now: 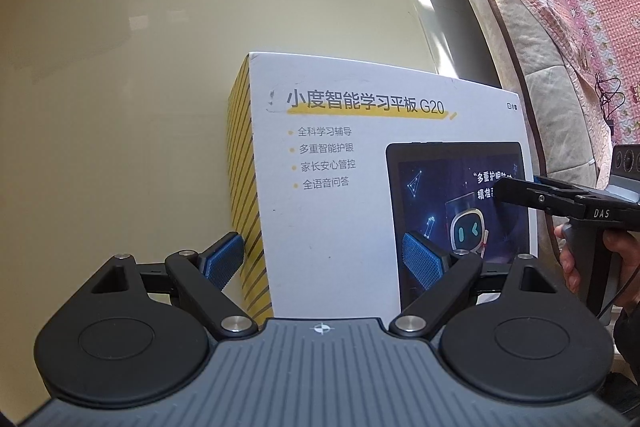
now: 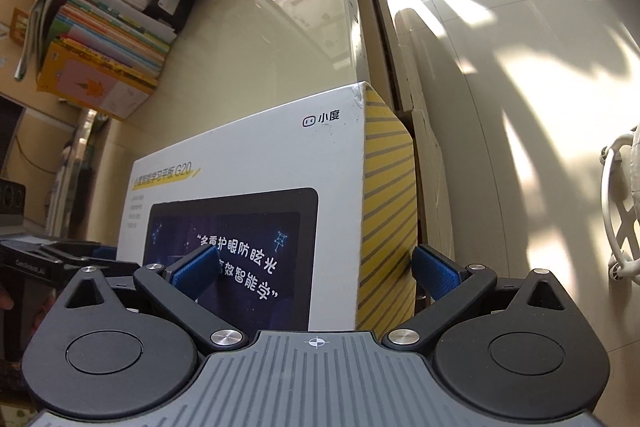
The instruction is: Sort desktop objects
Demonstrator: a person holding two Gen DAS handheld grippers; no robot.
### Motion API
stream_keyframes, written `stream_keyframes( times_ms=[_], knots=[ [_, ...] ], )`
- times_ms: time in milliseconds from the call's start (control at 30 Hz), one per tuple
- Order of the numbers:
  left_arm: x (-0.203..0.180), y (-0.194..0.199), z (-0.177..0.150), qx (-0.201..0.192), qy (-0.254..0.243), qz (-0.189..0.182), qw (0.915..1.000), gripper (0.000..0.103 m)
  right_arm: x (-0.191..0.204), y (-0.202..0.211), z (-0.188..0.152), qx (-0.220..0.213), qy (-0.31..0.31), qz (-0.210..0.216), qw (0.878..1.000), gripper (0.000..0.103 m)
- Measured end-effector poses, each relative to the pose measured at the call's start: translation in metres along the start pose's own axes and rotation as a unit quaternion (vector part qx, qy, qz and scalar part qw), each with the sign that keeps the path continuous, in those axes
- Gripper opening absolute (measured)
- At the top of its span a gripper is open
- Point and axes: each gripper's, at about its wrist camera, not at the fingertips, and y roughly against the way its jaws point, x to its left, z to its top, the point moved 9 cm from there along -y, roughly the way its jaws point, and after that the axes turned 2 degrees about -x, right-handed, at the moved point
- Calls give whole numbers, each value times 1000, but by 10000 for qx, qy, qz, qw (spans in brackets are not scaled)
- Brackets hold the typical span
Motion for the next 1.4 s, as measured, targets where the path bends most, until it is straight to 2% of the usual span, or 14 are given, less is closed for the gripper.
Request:
stream_keyframes(
  times_ms=[300,567,733,867,1067,1200,1400],
  knots=[
    [3,0,2,-27,23,-78,10000,103,-4,-2,2,22,-23,149,9999,103],
    [7,-1,3,94,1,-190,9998,103,-7,-1,1,37,199,385,9991,103],
    [6,-1,3,129,5,-118,9998,103,-7,-1,1,18,251,434,9987,103],
    [6,-1,2,105,9,-107,9999,103,-9,-1,1,-65,66,426,9990,103],
    [0,-4,1,117,-51,-113,9999,103,-13,2,-4,47,-103,331,9994,103],
    [-1,-4,1,119,-56,-106,9999,103,-23,3,-7,-34,-430,478,9979,103],
    [0,-4,2,130,-74,-75,9999,103,-29,-4,-7,81,-665,688,9954,103]
  ],
)
